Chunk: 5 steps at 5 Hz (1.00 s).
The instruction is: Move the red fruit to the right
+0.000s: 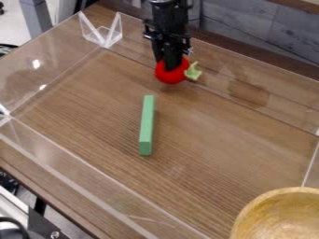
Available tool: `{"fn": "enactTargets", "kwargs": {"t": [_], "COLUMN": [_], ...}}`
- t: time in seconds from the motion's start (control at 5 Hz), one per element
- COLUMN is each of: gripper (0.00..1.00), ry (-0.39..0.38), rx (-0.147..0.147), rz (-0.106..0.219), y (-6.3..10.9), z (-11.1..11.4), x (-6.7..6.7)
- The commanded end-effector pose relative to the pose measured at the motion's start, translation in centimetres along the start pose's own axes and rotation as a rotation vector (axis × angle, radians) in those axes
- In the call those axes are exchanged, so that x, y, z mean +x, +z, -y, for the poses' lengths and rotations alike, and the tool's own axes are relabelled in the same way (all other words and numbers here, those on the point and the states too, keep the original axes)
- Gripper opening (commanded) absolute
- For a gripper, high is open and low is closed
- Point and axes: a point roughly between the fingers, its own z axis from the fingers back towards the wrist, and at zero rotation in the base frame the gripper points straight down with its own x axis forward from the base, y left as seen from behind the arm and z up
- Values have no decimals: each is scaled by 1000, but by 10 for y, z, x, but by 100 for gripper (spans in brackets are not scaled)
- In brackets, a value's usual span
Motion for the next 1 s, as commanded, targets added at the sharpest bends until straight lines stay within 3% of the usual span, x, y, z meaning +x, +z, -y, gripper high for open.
{"fn": "enactTargets", "kwargs": {"t": [0.0,0.6,0.8], "gripper": [0,0,0], "ry": [42,188,164], "rx": [20,5,-2], "rz": [63,91,87], "y": [21,39,33], "z": [-2,2,5], "x": [5,9,4]}}
